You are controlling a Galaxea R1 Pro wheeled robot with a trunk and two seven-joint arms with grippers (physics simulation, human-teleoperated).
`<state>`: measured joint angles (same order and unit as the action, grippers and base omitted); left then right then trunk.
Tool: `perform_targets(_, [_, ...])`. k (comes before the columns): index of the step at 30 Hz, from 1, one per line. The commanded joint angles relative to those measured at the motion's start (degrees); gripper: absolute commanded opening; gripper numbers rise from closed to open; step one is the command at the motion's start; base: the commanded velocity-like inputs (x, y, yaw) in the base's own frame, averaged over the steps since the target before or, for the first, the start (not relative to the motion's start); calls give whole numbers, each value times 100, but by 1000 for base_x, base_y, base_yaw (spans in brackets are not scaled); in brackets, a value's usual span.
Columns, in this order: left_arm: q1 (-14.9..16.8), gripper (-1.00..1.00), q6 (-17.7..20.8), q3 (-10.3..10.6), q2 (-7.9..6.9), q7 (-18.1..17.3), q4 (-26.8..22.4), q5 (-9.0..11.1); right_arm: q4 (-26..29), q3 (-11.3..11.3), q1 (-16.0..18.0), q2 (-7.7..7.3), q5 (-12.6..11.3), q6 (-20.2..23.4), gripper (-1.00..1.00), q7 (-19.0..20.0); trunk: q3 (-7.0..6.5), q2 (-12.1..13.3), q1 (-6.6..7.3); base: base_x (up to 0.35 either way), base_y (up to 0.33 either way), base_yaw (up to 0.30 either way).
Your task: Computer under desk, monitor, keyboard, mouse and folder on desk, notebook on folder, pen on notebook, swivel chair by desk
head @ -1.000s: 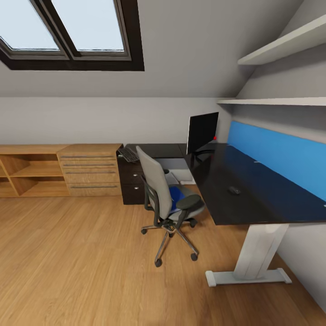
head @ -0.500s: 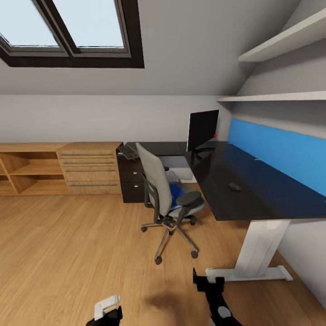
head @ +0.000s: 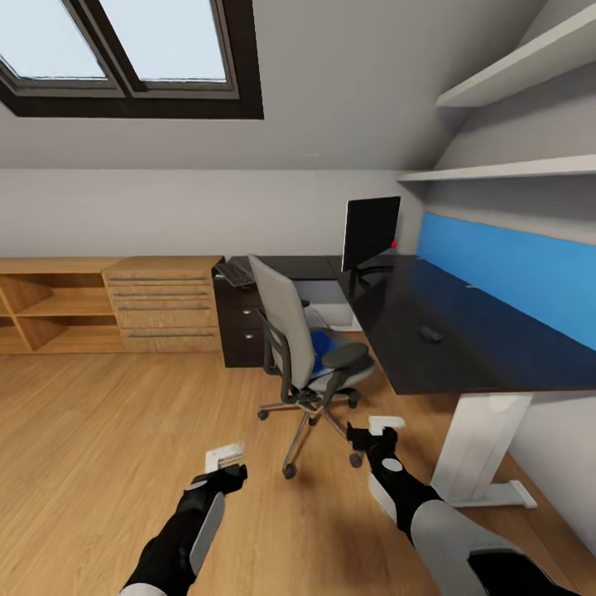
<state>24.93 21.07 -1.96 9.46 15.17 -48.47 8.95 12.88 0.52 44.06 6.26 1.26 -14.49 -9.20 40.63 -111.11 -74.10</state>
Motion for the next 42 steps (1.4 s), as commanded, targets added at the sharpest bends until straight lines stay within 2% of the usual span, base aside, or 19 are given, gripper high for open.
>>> perform_targets(1, [51, 100, 50, -6, 3, 25, -74, 63, -18, 4, 37, 20, 9, 1, 100, -27, 25, -44, -22, 0, 0, 0])
perform_targets(5, [191, 100, 131, -32, -3, 16, -524, 74, -61, 6, 131, 133, 0, 45, 100, -28, 97, -205, -110, 0, 0, 0])
perform_targets(10, [229, 100, 149, -51, -41, 9, -685, 121, -80, 2, 156, 170, -2, 56, 100, -29, 186, -405, -220, 0, 0, 0])
perform_targets(13, [241, 100, 153, -51, -52, 6, -1015, 170, -92, 1, 161, 173, -3, 63, 100, -21, 240, -526, -286, 0, 0, 0])
perform_targets(17, [48, 100, 165, -45, -61, 1, -1622, 188, -99, -6, 163, 174, -9, 61, 100, -13, 312, -686, -373, 0, 0, 0])
perform_targets(18, [-352, 100, 176, -9, -64, -6, -2220, 190, -102, -13, 164, 175, -11, 60, 100, -9, 330, -726, -395, 0, 0, 0])
perform_targets(21, [-807, 100, 184, 127, -66, -11, -2923, 188, -112, -15, 162, 185, -11, 58, 100, -10, 384, -846, -461, 0, 0, 0])
perform_targets(22, [-1304, 100, 184, 351, -73, -13, -3649, 187, -117, -16, 160, 189, -27, 59, 100, -13, 402, -887, -483, 0, 0, 0])
perform_targets(25, [-1683, 100, 153, 529, -92, -17, -4038, 182, -118, -17, 159, 203, -116, 75, 100, -18, 456, -1007, -549, 0, 0, 0])
perform_targets(26, [-2108, 100, 138, 787, -169, -21, -4291, 179, -101, 0, 158, 219, -333, 213, 100, -19, 474, -1047, -571, 0, 0, 0])
perform_targets(31, [-2290, 100, 143, 900, -248, -15, -4398, 181, -21, 3, 156, 190, -434, 331, 100, -17, 563, -1248, -681, 0, 0, 0])
perform_targets(42, [-2318, 100, 166, 907, -260, -6, -4400, 183, 380, 2, 135, 181, -459, 349, 100, -20, 761, -1689, -922, 0, 0, 0])
